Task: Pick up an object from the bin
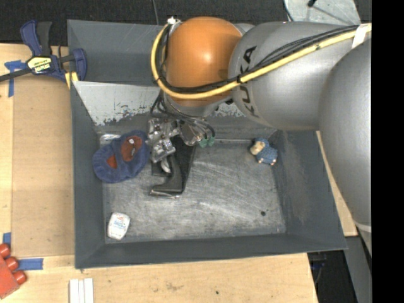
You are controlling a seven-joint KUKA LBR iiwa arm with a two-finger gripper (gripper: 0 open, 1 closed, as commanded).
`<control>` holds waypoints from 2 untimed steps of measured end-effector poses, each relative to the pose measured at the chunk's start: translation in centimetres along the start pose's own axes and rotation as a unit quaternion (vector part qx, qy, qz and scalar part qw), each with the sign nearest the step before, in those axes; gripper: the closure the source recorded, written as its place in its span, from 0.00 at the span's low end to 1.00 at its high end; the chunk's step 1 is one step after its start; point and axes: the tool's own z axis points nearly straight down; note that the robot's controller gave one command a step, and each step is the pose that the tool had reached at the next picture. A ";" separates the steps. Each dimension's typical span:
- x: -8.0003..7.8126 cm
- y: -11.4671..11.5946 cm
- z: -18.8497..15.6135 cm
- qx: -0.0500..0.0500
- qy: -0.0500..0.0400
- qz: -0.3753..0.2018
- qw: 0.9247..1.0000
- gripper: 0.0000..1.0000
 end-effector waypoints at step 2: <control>-0.4 -0.4 -8.6 -0.004 0.003 -0.009 1.000 0.00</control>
Offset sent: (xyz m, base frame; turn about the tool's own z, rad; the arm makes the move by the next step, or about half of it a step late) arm 0.0029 -0.0012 0.0853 -0.0203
